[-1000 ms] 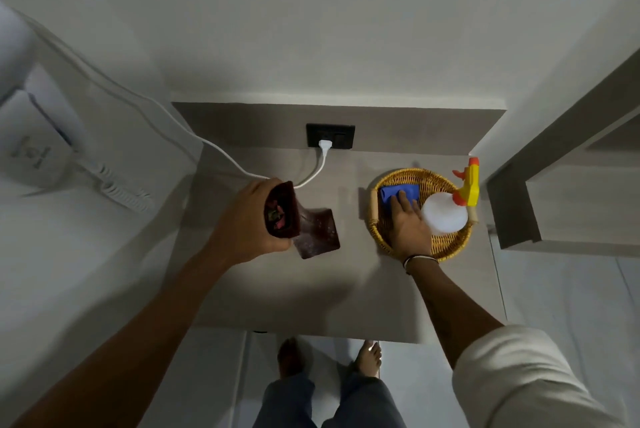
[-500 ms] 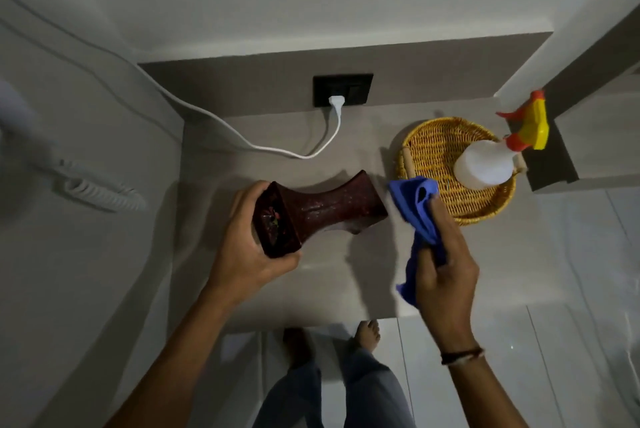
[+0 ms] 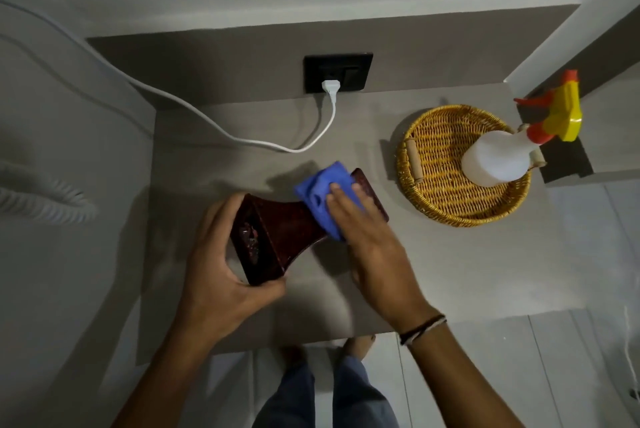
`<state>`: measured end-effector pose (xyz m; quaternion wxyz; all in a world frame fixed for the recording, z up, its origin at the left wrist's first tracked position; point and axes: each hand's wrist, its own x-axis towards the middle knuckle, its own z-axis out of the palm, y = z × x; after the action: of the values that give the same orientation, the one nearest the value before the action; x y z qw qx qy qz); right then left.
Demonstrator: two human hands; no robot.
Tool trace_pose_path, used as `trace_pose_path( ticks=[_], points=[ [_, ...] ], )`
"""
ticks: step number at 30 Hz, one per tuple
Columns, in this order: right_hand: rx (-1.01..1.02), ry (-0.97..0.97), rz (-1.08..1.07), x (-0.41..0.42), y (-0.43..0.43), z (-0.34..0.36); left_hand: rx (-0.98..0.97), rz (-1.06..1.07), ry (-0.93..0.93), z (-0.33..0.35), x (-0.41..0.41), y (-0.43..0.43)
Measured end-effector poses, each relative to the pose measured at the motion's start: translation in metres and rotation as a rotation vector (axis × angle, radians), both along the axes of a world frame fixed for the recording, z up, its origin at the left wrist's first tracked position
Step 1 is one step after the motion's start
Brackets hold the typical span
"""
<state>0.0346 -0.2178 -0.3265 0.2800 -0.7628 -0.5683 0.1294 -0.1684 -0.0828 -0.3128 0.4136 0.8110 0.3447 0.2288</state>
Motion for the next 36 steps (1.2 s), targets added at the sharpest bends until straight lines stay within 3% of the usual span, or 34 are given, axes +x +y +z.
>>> trace_pose_path(
  ticks=[3, 8, 11, 15, 20, 23, 29, 34, 36],
  points=[
    [-0.09, 0.067, -0.091, 0.015, -0.002, 0.008, -0.02, 0.011, -0.025, 0.007, 0.013, -0.002],
    [0.127, 0.307, 0.092, -0.053, 0.003, 0.029, -0.009, -0.011, 0.009, 0.013, 0.02, 0.001],
    [0.087, 0.228, 0.086, -0.027, -0.009, 0.013, 0.0, -0.001, 0.033, 0.013, 0.016, 0.002],
    [-0.091, 0.217, -0.182, 0.023, -0.019, 0.002, -0.005, 0.0, 0.018, 0.017, 0.024, -0.002],
    [0.128, 0.352, 0.039, -0.038, -0.005, 0.031, 0.03, 0.007, -0.023, 0.021, 0.036, -0.006],
    [0.147, 0.287, 0.128, -0.035, -0.011, 0.025, 0.041, 0.014, -0.028, 0.018, 0.031, -0.007],
    [-0.123, 0.158, -0.181, 0.026, -0.022, 0.002, -0.006, 0.033, -0.042, 0.014, 0.03, -0.01],
    [0.182, 0.291, 0.087, -0.05, -0.012, 0.032, 0.038, 0.041, -0.052, 0.014, 0.032, -0.01],
    [0.21, 0.195, 0.155, -0.046, -0.015, 0.027, 0.045, 0.049, -0.027, 0.011, 0.024, -0.011]
  ],
)
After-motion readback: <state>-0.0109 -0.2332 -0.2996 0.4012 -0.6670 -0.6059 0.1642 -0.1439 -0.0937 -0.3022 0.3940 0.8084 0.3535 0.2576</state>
